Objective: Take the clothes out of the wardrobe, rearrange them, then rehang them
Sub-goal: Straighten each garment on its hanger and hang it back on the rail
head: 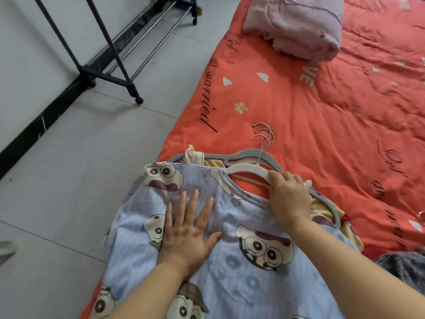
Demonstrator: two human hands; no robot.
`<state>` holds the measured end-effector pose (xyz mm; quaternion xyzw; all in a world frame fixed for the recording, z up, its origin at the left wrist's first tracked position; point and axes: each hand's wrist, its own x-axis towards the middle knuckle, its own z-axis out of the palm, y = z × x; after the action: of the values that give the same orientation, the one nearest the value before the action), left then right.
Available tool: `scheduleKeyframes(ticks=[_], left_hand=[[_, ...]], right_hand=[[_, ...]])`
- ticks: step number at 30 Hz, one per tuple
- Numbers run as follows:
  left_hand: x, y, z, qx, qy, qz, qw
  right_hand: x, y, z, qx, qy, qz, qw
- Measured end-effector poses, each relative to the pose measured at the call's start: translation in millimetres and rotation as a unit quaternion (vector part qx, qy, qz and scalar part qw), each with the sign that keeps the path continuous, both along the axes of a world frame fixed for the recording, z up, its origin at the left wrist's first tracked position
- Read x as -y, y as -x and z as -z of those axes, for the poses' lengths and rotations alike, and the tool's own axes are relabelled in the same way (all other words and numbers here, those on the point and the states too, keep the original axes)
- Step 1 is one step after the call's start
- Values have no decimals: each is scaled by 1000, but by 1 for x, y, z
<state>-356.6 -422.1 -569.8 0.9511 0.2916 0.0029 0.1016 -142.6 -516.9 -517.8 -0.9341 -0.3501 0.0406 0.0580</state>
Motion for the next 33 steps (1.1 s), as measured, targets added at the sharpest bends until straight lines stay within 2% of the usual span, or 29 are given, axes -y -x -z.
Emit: scheduleKeyframes(ticks=[3, 6, 7, 11, 13, 17, 21, 25, 30, 33], left_hand=[[0, -1, 1, -22, -17, 0, 1000], [-3, -5, -28, -29, -10, -18, 999], [-3, -4, -45, -10, 2, -31, 999], [-1, 4, -135, 199, 20, -59, 978], [-4, 10, -183, 247, 8, -39, 968], [-6, 36, -263, 287, -12, -18, 958], [-1, 87, -335, 355, -24, -20, 935], [23, 150, -399, 382, -72, -64, 919], [67, 247, -459, 361, -193, -154, 899], [100, 316, -487, 349, -247, -228, 875]], right_hand=[[2, 3, -17, -21, -59, 23, 998], [9, 18, -54, -17, -129, 18, 991], [13, 26, -67, -14, -157, 1, 987], [26, 62, -133, 69, -223, -85, 969], [31, 84, -173, 94, -242, -109, 959], [38, 133, -255, 69, -286, -128, 947], [38, 173, -325, 47, -305, -172, 936], [42, 212, -378, 42, -326, -264, 907], [52, 272, -422, 11, -314, -406, 858], [53, 319, -445, 10, -308, -479, 822]])
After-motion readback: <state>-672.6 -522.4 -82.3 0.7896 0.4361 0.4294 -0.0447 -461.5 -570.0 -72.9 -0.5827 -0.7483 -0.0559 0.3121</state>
